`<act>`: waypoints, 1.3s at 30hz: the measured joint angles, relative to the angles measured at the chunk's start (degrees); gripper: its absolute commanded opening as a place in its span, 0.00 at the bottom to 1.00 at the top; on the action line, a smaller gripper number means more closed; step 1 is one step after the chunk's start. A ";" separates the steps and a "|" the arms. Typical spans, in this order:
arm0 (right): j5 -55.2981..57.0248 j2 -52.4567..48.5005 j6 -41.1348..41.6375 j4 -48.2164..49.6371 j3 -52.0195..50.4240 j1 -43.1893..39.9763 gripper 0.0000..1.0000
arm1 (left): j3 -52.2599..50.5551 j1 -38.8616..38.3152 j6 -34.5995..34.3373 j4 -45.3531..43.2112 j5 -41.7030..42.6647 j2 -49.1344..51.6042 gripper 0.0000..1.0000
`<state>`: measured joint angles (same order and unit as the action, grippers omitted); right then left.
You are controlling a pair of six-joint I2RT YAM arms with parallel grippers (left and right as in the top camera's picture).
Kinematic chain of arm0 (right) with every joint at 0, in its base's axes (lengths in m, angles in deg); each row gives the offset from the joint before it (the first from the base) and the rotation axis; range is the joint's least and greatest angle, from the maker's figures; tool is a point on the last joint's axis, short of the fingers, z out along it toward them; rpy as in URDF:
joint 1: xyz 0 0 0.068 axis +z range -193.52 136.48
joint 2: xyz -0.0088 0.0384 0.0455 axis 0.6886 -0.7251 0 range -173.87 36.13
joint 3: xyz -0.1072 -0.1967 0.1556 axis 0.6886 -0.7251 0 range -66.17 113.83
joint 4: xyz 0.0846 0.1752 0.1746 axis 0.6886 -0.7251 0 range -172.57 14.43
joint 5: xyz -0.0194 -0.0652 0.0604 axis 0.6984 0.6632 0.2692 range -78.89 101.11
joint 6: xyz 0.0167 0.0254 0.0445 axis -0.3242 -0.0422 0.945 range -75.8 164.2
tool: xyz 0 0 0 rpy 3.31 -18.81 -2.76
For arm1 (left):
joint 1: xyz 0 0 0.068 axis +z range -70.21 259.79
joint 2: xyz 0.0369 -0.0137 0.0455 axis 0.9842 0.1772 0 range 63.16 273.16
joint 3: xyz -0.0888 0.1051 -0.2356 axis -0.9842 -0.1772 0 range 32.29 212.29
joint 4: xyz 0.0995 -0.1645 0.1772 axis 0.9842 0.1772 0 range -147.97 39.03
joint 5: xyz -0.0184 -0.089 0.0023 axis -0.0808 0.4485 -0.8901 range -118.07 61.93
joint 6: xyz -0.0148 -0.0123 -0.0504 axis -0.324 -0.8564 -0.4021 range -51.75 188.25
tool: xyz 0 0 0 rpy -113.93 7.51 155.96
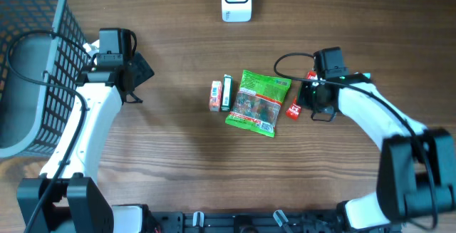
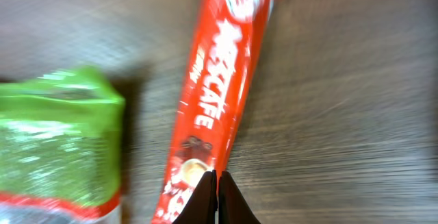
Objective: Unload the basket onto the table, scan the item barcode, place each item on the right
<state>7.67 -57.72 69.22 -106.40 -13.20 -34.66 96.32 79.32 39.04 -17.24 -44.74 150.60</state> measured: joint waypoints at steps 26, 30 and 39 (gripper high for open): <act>5.99 -2.80 16.39 9.11 -2.38 0.26 0.33 | 0.00 0.00 0.00 0.02 -0.02 0.00 1.00; 6.10 -4.66 16.41 11.32 -2.38 0.39 0.33 | 0.00 0.00 0.00 0.00 -0.02 0.00 1.00; 6.10 -4.74 16.50 12.28 -2.38 0.39 0.33 | 0.00 0.00 0.00 0.00 -0.02 0.00 1.00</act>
<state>13.77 -62.46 85.72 -94.12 -15.58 -34.26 96.32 79.32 39.04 -17.24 -44.76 150.60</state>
